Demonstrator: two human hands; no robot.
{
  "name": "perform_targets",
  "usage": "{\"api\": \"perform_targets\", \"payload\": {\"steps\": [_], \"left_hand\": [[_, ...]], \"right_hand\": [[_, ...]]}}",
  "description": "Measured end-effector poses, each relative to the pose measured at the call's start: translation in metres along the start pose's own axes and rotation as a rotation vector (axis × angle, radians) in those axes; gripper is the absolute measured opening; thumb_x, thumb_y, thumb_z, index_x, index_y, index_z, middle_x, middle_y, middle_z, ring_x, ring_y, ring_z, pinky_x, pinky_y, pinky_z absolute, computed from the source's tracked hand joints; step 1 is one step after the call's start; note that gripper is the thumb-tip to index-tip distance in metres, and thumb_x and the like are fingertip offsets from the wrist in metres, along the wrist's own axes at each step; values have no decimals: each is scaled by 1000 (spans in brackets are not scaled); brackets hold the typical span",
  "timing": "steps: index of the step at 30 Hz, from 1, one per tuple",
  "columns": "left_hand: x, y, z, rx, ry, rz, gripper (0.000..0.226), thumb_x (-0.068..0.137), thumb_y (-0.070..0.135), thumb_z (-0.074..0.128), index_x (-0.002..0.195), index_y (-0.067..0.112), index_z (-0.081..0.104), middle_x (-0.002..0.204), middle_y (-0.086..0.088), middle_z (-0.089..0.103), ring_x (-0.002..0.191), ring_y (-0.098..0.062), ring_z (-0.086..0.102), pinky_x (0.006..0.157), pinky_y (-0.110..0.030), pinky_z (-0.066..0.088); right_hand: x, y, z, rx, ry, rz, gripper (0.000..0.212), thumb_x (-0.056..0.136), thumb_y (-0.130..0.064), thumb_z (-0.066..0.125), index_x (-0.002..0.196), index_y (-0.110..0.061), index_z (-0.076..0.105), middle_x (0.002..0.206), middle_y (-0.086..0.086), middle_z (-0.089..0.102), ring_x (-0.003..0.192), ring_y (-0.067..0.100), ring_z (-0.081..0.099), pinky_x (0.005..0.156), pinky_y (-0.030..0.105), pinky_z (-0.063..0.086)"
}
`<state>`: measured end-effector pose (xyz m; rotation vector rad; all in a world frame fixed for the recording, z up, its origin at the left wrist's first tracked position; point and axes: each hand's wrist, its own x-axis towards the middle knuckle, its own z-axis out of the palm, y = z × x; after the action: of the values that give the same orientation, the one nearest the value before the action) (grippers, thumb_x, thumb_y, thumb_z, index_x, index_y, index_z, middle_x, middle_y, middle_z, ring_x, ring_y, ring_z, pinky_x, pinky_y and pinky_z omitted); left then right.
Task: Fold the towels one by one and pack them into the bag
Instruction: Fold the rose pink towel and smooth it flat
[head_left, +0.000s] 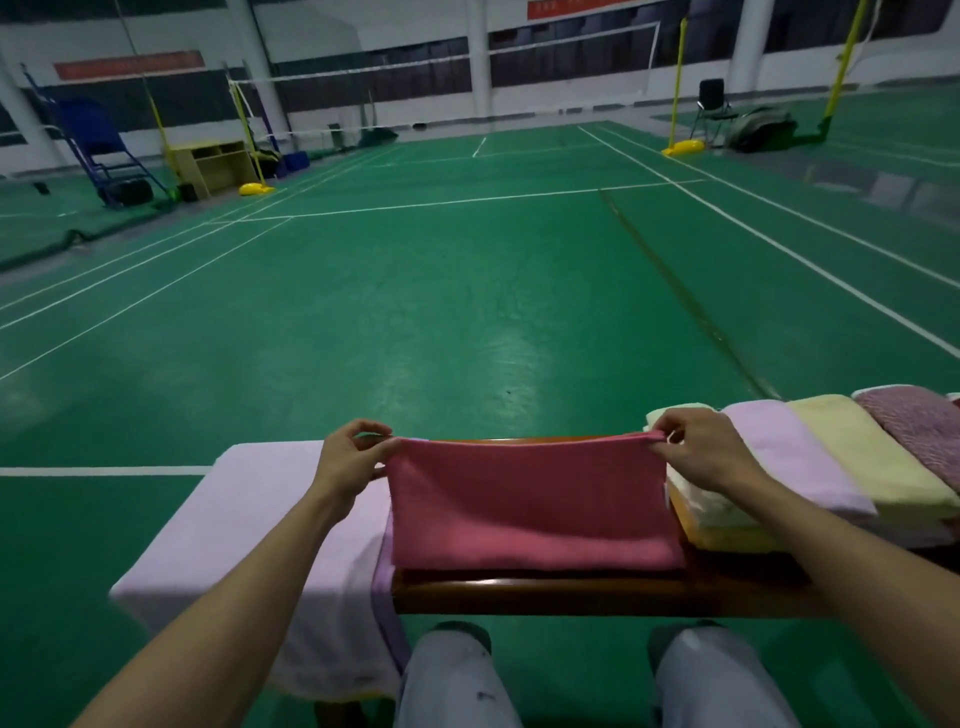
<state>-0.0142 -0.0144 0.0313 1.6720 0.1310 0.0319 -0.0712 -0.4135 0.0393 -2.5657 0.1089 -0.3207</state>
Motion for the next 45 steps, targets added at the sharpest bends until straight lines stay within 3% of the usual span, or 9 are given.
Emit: {"api": "perform_targets", "payload": {"steps": [4,7,11,22,25,29,33,39,45], "left_hand": [[50,-16,20,214,3,18,19,80,-4,72,82,9,58,74,-8,63,67,-17,58,54,-14,48],[80,-33,30,336,-9,1,18,79,-2,74,87,5,60,75,-8,63,69,-18,58,58,-14,46],[103,-53,40,487,-28,-15,20,77,5,78,90,4,63,76,-7,65,69,-18,59,61,-21,45],[112,-73,47,755,-15,102,25,75,14,80,94,8,65,86,-3,68,79,-17,62,78,-27,47],[114,-59,57,783,2,177,26,76,5,76,99,4,64,91,-6,68,82,-16,58,77,-24,42],[107,-34,105,699,-153,196,14,84,5,69,98,3,65,92,-15,69,70,-17,60,70,-28,48],[80,-15,172,370,-450,40,10,93,-1,54,101,4,58,88,-14,67,58,-10,59,50,-20,48],[59,-9,245,211,-731,-119,27,92,-10,45,107,10,55,106,-13,61,92,-20,59,72,-30,52],[56,-17,285,306,-876,-224,43,84,-18,40,118,7,49,93,-8,62,69,-19,55,63,-29,47]], "right_hand": [[38,1,18,-216,1,121,12,84,-27,71,90,-18,76,103,4,68,106,29,57,85,37,47],[58,6,38,-378,-81,198,8,86,-31,70,90,-26,75,110,-1,59,115,26,44,89,41,37],[69,18,59,-503,-142,222,11,86,-29,68,96,-25,69,116,-2,50,114,24,33,92,45,31],[62,19,79,-734,-96,107,12,86,-18,59,94,-25,67,112,0,54,113,27,39,90,46,31],[60,19,72,-603,-16,-15,26,78,-12,65,103,-19,69,126,5,54,124,29,39,100,44,26],[31,-1,72,-53,-32,-122,35,83,-11,69,117,-3,65,129,13,56,120,27,50,108,31,33],[-3,-8,94,261,-78,102,51,85,-22,73,132,-12,55,125,2,57,116,19,55,104,34,46],[-21,14,113,928,29,442,69,84,8,67,145,-3,37,142,12,48,130,21,49,108,43,45],[-21,19,117,1030,79,436,68,83,21,58,144,-1,36,137,11,49,130,24,50,103,27,45]]}}
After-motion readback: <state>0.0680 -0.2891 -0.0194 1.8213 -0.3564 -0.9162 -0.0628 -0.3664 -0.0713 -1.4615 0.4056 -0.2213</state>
